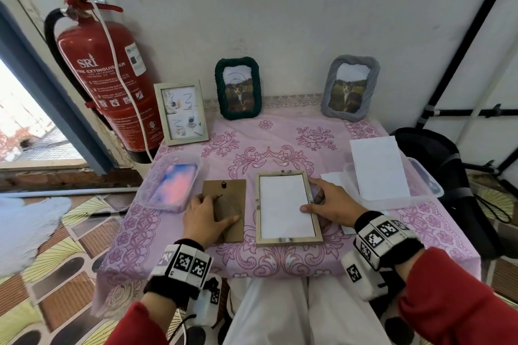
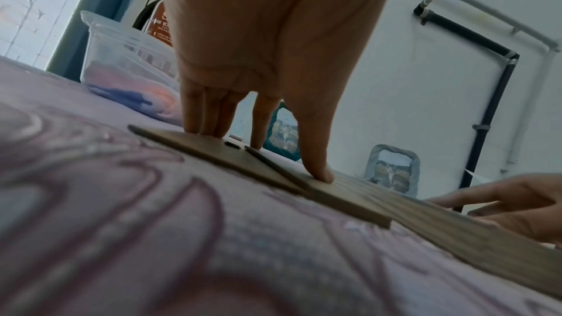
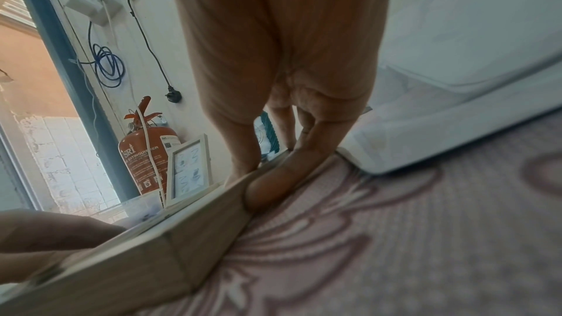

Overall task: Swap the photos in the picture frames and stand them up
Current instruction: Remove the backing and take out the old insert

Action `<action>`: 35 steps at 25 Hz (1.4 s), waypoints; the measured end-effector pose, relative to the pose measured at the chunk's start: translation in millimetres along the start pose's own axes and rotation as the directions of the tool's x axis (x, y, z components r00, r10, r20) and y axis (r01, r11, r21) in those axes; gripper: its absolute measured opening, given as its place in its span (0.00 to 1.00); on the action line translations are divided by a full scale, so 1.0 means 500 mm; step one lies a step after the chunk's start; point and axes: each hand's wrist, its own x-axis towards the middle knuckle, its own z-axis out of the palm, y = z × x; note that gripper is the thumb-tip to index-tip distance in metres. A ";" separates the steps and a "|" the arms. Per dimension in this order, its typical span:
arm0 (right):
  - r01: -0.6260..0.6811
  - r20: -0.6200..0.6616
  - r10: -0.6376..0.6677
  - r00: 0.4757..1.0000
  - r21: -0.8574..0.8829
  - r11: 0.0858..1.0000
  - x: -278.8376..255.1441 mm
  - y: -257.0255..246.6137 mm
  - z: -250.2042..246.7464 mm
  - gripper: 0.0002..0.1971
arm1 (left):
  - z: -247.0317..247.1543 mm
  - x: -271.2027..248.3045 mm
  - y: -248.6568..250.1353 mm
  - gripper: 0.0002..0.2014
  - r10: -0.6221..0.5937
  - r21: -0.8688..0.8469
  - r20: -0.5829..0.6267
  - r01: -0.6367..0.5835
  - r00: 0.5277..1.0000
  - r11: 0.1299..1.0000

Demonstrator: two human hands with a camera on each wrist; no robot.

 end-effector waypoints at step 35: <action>-0.019 0.016 0.018 1.000 0.084 0.996 -0.009 -0.002 0.002 0.37 | -0.036 0.012 0.045 0.31 -0.050 -0.477 -0.150 -0.027 0.987 0.879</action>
